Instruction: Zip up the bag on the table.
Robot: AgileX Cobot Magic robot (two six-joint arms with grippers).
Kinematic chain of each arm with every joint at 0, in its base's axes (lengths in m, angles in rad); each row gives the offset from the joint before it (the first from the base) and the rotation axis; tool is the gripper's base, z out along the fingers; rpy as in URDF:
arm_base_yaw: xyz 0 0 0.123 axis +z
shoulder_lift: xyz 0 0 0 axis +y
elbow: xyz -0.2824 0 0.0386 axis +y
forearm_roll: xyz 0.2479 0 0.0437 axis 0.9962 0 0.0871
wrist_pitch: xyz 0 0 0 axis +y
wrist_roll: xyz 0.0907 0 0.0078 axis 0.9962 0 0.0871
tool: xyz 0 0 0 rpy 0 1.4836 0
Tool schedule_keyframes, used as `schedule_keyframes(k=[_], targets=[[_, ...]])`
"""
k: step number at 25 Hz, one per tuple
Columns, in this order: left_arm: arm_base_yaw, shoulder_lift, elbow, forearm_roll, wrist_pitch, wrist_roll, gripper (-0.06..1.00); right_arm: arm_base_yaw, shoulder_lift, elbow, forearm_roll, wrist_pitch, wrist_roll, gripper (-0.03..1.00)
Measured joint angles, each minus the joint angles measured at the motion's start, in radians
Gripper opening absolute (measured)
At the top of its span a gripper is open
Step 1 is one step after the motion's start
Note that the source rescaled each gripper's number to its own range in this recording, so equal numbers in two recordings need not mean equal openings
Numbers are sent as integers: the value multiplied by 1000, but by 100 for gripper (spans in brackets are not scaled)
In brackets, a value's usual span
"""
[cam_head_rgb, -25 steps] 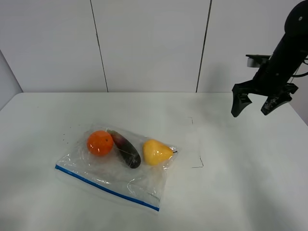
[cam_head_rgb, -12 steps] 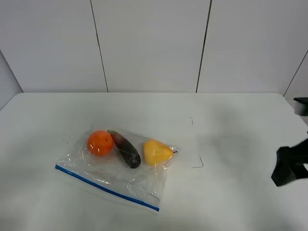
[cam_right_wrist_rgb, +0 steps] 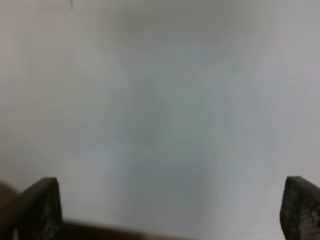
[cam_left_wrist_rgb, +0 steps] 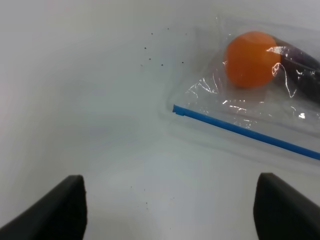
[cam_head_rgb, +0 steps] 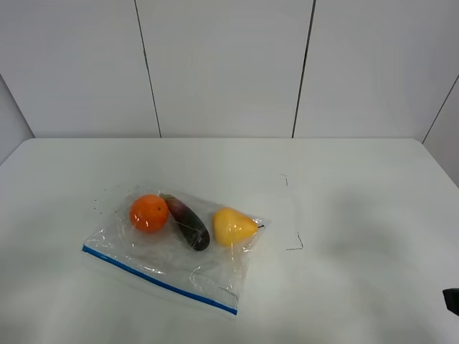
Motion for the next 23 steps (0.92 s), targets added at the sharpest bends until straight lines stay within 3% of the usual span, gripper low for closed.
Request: schedule_keyframes(k=[13, 23], targets=[[0, 0, 0, 0, 0, 0, 87, 0, -393, 3, -30, -3, 16, 97], [0, 0, 0, 0, 0, 0, 87, 0, -406, 3, -33, -3, 20, 97]])
